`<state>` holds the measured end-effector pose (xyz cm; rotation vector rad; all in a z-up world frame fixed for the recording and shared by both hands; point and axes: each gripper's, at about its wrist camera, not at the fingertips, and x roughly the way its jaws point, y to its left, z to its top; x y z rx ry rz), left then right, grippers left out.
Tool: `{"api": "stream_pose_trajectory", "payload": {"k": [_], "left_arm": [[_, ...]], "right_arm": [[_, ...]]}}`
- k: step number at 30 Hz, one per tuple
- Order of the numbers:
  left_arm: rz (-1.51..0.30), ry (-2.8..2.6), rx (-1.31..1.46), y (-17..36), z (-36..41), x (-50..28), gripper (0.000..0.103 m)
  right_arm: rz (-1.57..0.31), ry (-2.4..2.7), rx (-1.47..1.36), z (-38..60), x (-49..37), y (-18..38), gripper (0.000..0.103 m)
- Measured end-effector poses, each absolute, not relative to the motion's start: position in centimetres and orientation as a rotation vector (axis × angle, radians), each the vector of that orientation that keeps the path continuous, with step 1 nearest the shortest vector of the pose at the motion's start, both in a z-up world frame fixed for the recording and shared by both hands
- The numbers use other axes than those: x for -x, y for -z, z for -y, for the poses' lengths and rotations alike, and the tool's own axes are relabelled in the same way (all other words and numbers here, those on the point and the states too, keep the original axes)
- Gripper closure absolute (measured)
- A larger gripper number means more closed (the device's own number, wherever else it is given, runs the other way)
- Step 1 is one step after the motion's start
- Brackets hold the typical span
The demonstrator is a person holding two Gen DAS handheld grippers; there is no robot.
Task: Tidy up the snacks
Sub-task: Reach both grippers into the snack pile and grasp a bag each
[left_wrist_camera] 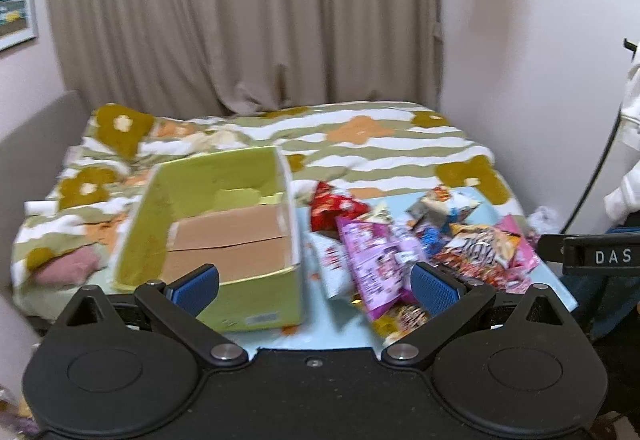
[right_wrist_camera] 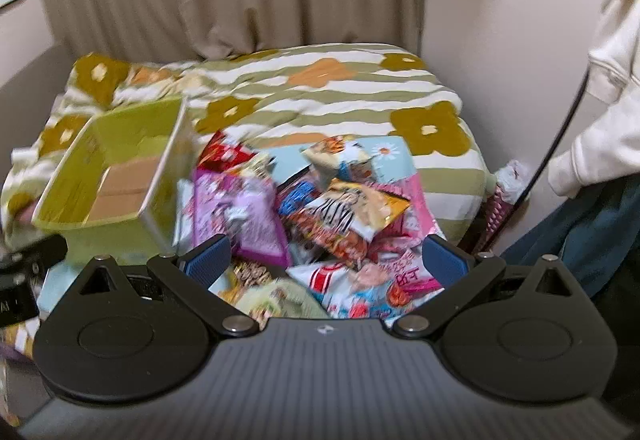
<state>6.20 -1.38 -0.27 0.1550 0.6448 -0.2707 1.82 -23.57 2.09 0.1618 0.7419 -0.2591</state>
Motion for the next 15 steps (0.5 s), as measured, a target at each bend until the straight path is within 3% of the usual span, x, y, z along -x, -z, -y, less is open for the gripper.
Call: {"api": "stream_pose_trajectory", "payload": {"k": [15], "left_arm": [[-0.833, 0.338, -0.075, 8.6, 8.9, -17.3, 0.0]], "right_arm": [[-0.847, 0.276, -0.356, 30.9, -11.8, 6.2, 0.0]]}}
